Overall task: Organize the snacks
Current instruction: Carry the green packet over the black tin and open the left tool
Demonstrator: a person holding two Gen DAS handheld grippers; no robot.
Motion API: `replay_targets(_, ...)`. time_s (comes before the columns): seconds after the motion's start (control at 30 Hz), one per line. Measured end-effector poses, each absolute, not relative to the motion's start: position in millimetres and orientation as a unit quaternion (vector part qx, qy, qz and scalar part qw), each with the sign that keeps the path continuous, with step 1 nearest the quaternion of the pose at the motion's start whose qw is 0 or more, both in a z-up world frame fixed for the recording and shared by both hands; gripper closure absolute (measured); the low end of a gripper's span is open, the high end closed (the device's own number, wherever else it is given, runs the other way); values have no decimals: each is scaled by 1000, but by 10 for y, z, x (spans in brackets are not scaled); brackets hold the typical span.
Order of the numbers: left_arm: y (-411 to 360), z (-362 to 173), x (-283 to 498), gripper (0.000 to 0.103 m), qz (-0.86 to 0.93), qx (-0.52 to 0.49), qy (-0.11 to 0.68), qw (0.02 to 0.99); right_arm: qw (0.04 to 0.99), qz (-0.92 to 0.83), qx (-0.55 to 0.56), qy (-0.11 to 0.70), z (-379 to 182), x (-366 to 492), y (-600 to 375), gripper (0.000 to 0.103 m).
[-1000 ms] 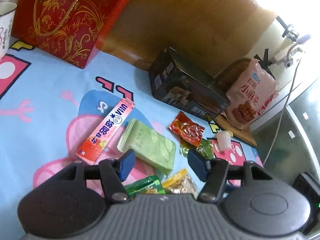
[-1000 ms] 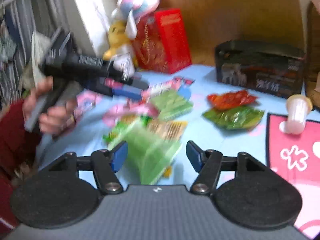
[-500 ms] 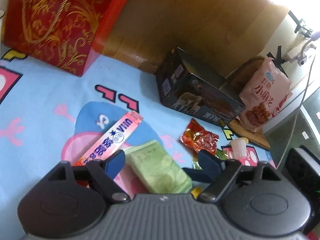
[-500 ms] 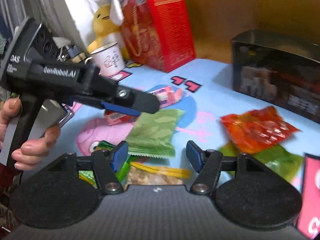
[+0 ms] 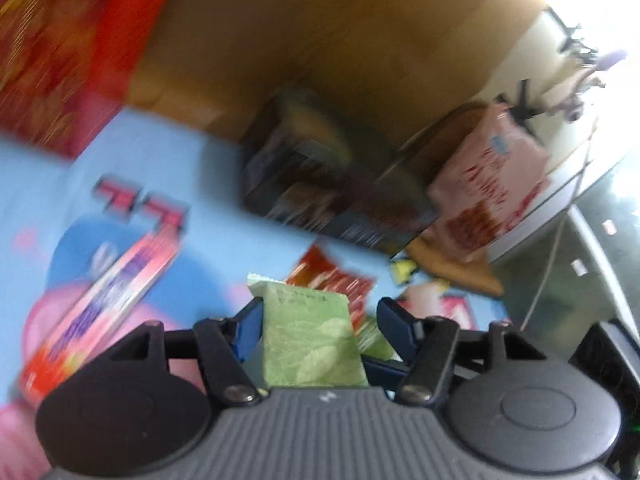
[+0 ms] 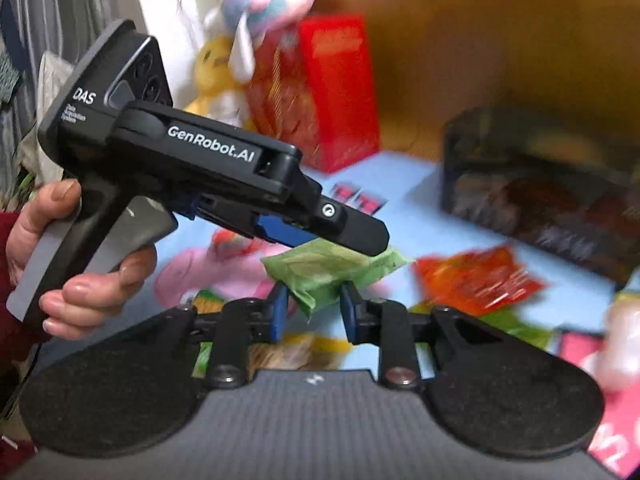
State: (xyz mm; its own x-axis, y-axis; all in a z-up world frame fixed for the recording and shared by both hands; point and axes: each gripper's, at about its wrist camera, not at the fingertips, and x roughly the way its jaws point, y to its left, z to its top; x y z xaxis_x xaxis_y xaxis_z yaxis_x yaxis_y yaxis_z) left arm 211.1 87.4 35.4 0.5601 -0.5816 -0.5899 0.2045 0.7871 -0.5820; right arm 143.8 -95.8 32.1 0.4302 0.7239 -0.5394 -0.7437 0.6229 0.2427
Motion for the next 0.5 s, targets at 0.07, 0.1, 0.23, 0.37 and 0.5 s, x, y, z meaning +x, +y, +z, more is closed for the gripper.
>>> replay_targets(0.07, 737, 549, 2247, 42, -243, -222, 387, 861, 864, 417, -13, 281, 455, 1497, -1088, 72)
replay_targets(0.1, 674, 630, 2325, 42, -249, -218, 378, 865, 874, 406, -9, 265, 530, 1549, -1158, 72)
replay_targets(0.23, 378, 858, 2798, 41, -262, -207, 350, 875, 904, 362, 5, 228, 732, 1878, -1361, 72)
replay_targets(0.37, 138, 744, 3187, 38, -264, -207, 364, 869, 925, 309, 17, 222, 736, 2287, -1519, 72)
replay_targets(0.5, 35, 537, 3366, 31, -242, -199, 382, 870, 935, 254, 33, 245, 553, 2625, -1644, 69)
